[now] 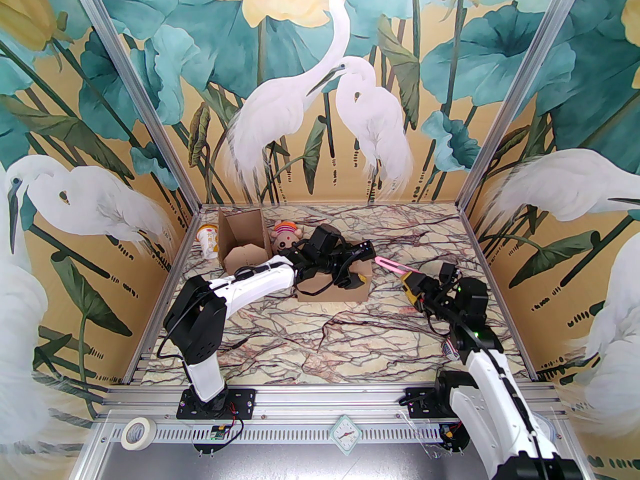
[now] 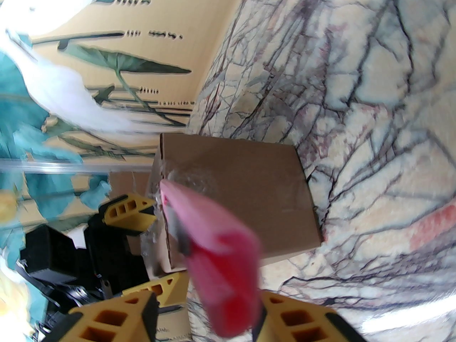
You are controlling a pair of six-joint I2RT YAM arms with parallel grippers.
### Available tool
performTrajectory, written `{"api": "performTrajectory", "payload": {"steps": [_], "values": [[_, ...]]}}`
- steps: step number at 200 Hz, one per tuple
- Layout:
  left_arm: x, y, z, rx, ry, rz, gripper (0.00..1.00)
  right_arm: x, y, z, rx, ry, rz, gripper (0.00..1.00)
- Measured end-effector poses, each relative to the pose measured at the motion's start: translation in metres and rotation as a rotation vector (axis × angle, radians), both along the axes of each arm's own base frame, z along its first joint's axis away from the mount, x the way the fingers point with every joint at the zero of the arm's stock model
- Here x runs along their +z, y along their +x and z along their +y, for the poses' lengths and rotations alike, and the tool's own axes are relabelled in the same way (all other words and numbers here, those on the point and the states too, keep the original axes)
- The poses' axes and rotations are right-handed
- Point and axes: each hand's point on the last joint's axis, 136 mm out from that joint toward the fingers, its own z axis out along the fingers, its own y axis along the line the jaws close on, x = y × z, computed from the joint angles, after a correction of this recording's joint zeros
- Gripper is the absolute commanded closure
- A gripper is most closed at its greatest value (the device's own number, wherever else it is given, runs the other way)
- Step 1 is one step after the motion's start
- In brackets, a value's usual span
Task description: Unpack the express box
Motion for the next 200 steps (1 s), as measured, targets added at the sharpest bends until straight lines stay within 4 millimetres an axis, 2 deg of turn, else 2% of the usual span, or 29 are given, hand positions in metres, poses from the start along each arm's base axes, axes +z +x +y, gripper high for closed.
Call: {"api": "performTrajectory", "payload": {"steps": [13,14,23,40,78,102,115,144,164,190,200], "values": [[0.0,-0.001,-0.002,0.006,-0.006,0.011,0.26,0.002,0.001,-0.004,-0.038,0.023,-0.014,0.19],[0.0,-0.001,-0.002,0.006,-0.006,0.011,0.26,0.002,0.001,-0.004,-0.039,0.022,-0.017,0.15],[0.001,-0.003,-0.003,0.009,-0.009,0.018,0.26,0.002,0.003,-0.006,-0.065,0.033,-0.025,0.07],[0.001,-0.006,-0.005,0.009,-0.012,0.026,0.26,0.003,0.008,-0.01,-0.107,0.04,-0.033,0.03],[0.002,-0.014,-0.013,-0.005,-0.019,0.033,0.25,-0.003,0.029,-0.011,-0.169,0.034,-0.03,0.04],[0.002,-0.021,-0.018,-0.018,-0.02,0.037,0.26,-0.012,0.039,-0.008,-0.192,0.023,-0.012,0.11],[0.002,-0.024,-0.02,-0.025,-0.02,0.036,0.26,-0.014,0.044,-0.008,-0.212,0.015,-0.015,0.17],[0.002,-0.028,-0.023,-0.036,-0.02,0.036,0.26,-0.011,0.051,-0.018,-0.292,0.003,-0.035,0.56],[0.002,-0.03,-0.024,-0.042,-0.019,0.032,0.26,-0.006,0.054,-0.026,-0.336,-0.008,-0.059,0.76],[0.002,-0.032,-0.026,-0.053,-0.017,0.023,0.26,-0.005,0.056,-0.031,-0.364,-0.027,-0.072,0.95],[0.002,-0.032,-0.026,-0.055,-0.016,0.02,0.25,-0.004,0.056,-0.032,-0.371,-0.033,-0.078,1.0]]}}
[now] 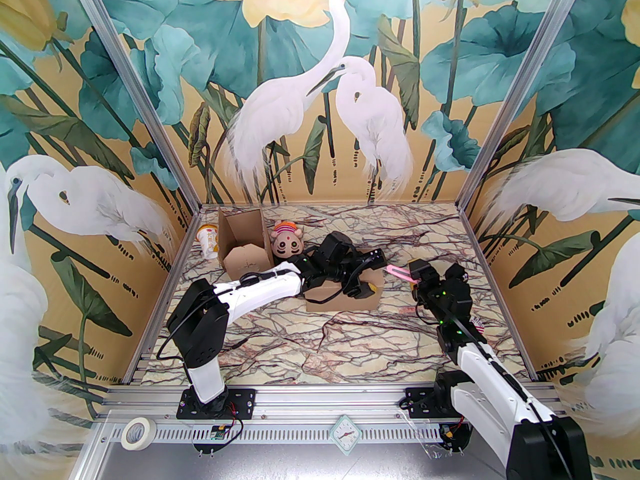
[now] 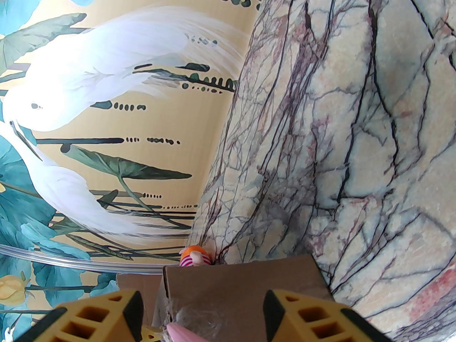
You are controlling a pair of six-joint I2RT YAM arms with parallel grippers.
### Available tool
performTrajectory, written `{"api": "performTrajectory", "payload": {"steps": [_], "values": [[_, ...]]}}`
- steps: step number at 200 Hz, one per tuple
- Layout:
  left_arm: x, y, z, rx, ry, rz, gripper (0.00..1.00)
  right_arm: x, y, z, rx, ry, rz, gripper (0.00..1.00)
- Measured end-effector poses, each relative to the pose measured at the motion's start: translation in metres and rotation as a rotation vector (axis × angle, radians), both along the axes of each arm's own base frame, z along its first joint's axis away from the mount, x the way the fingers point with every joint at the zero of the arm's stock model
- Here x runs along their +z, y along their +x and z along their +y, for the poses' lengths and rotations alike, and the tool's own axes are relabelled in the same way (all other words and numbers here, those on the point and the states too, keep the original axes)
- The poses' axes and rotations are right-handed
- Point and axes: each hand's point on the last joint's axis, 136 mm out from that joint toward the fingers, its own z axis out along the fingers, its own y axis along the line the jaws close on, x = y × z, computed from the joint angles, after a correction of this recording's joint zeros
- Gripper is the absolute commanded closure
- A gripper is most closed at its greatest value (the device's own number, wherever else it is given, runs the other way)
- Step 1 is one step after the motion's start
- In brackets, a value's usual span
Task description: Unpack the express box
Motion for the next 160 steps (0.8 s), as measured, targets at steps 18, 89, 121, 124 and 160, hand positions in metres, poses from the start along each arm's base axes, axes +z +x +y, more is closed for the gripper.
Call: {"api": "performTrajectory", "payload": {"steps": [18,89,121,124,160], "values": [[0.0,0.0,0.0,-0.002,0.001,-0.003,0.25,0.004,0.0,-0.004,-0.021,-0.011,-0.016,1.0],[0.002,0.014,0.003,0.069,0.023,-0.064,0.22,0.003,-0.013,0.003,0.052,-0.029,0.012,1.0],[0.01,0.029,0.004,0.132,0.032,-0.106,0.16,0.016,-0.028,-0.018,0.003,-0.067,0.007,1.0],[0.011,0.031,0.004,0.14,0.031,-0.108,0.16,0.019,-0.03,-0.022,-0.012,-0.07,0.0,1.0],[0.026,0.06,-0.003,0.268,0.023,-0.115,0.07,0.03,-0.042,-0.045,-0.084,-0.133,0.007,1.0]]}}
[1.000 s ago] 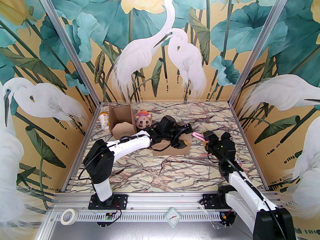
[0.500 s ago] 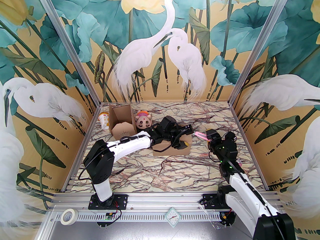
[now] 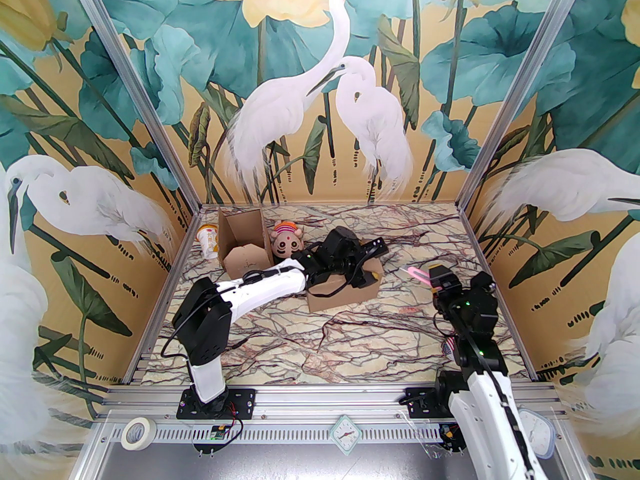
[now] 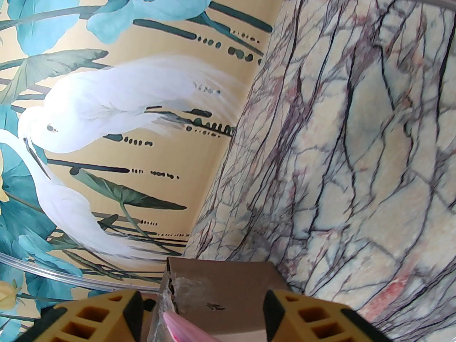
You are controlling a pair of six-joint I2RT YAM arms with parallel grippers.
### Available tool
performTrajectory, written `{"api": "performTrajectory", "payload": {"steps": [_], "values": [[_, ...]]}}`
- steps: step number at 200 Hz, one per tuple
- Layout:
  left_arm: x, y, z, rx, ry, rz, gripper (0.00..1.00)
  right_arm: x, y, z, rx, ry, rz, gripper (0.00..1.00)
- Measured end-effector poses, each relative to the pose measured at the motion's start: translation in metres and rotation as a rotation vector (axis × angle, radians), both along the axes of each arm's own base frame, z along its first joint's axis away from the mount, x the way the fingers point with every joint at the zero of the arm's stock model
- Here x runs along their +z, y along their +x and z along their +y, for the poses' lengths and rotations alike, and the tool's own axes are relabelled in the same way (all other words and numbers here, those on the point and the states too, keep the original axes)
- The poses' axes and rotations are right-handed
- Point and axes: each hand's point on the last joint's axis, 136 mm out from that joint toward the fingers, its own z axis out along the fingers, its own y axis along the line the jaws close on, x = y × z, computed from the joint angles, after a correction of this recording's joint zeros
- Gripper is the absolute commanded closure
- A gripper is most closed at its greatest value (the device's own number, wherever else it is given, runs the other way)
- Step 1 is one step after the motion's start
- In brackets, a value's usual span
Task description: Unpack the express box
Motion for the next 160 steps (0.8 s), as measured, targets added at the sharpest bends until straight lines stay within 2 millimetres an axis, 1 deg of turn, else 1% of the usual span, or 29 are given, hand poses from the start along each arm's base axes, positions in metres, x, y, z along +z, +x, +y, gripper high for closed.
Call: {"api": "performTrajectory", "payload": {"steps": [20,43,52,60,74,87,99,111,124,137,147,160], "values": [[0.023,0.019,-0.006,0.087,-0.035,0.005,0.04,-0.008,0.003,0.004,0.042,-0.053,0.09,1.0],[0.051,0.034,-0.001,0.195,-0.074,0.041,0.04,-0.018,0.007,0.015,0.12,-0.128,0.195,1.0],[0.063,0.038,0.005,0.241,-0.096,0.073,0.04,-0.022,0.008,0.024,0.165,-0.166,0.235,1.0],[0.069,0.043,0.013,0.281,-0.11,0.107,0.04,-0.025,0.01,0.032,0.203,-0.196,0.266,1.0],[0.072,0.054,0.033,0.361,-0.133,0.173,0.05,-0.029,0.014,0.048,0.275,-0.249,0.318,1.0],[0.063,0.065,0.059,0.448,-0.13,0.248,0.05,-0.036,0.018,0.064,0.344,-0.301,0.372,1.0],[0.047,0.072,0.086,0.526,-0.113,0.318,0.05,-0.041,0.023,0.078,0.4,-0.347,0.413,1.0],[0.027,0.074,0.112,0.595,-0.083,0.387,0.06,-0.045,0.028,0.091,0.446,-0.376,0.43,1.0],[0.004,0.069,0.132,0.648,-0.048,0.468,0.08,-0.048,0.032,0.1,0.475,-0.394,0.443,1.0],[-0.016,0.06,0.145,0.678,-0.019,0.547,0.1,-0.05,0.039,0.103,0.48,-0.404,0.456,1.0],[-0.028,0.053,0.15,0.69,-0.007,0.602,0.1,-0.05,0.046,0.105,0.478,-0.411,0.464,1.0],[-0.032,0.049,0.152,0.691,-0.027,0.645,0.12,-0.049,0.057,0.106,0.479,-0.429,0.478,1.0]]}}
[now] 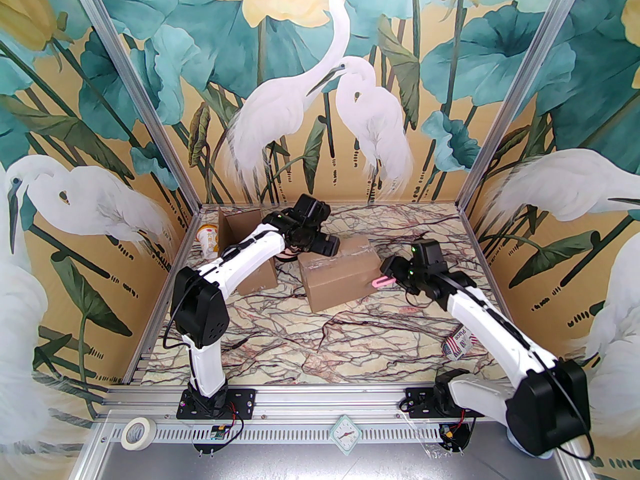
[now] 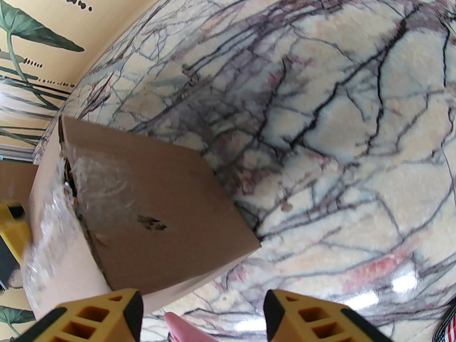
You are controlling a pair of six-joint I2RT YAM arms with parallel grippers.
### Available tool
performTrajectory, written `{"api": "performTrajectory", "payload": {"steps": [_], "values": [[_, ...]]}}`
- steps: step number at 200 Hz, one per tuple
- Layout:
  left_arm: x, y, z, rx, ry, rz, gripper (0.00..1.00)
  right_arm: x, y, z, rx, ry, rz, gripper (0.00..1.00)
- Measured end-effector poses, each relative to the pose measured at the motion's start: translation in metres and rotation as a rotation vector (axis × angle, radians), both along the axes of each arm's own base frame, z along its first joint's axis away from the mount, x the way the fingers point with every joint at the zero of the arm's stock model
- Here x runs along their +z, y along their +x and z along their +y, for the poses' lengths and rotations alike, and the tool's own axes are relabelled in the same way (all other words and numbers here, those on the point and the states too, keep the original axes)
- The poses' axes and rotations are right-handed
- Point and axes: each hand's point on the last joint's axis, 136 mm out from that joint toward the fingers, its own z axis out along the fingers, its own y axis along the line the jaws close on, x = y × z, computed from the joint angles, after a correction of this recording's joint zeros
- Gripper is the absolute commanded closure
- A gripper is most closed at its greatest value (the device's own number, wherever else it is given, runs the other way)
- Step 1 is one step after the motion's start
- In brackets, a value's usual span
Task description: Unpack the express box
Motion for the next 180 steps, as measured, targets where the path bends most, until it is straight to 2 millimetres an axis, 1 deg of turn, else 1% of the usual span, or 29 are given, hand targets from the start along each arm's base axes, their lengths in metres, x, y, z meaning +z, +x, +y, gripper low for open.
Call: {"api": "performTrajectory", "payload": {"steps": [14,48,71,96,121,134,147,168,180], "values": [[0.002,-0.008,0.0,-0.008,-0.037,0.03,0.13,0.004,0.015,0.001,0.002,-0.023,-0.002,1.0],[0.0,-0.041,-0.004,-0.045,-0.113,0.123,0.15,0.019,0.055,0.011,0.046,-0.075,-0.034,1.0],[-0.003,-0.065,-0.01,-0.062,-0.187,0.21,0.17,0.036,0.081,0.024,0.089,-0.093,-0.082,1.0],[-0.006,-0.085,-0.013,-0.049,-0.263,0.285,0.17,0.051,0.1,0.038,0.138,-0.103,-0.13,1.0],[-0.005,-0.104,-0.023,-0.055,-0.341,0.324,0.16,0.057,0.113,0.058,0.194,-0.085,-0.16,1.0],[0.0,-0.114,-0.036,-0.083,-0.386,0.325,0.16,0.055,0.115,0.069,0.222,-0.066,-0.162,1.0],[0.006,-0.122,-0.049,-0.119,-0.419,0.312,0.16,0.055,0.118,0.075,0.243,-0.066,-0.162,1.0],[0.016,-0.13,-0.064,-0.189,-0.44,0.267,0.17,0.063,0.122,0.076,0.262,-0.09,-0.185,1.0],[0.022,-0.134,-0.066,-0.234,-0.433,0.225,0.17,0.073,0.126,0.067,0.245,-0.098,-0.211,1.0]]}}
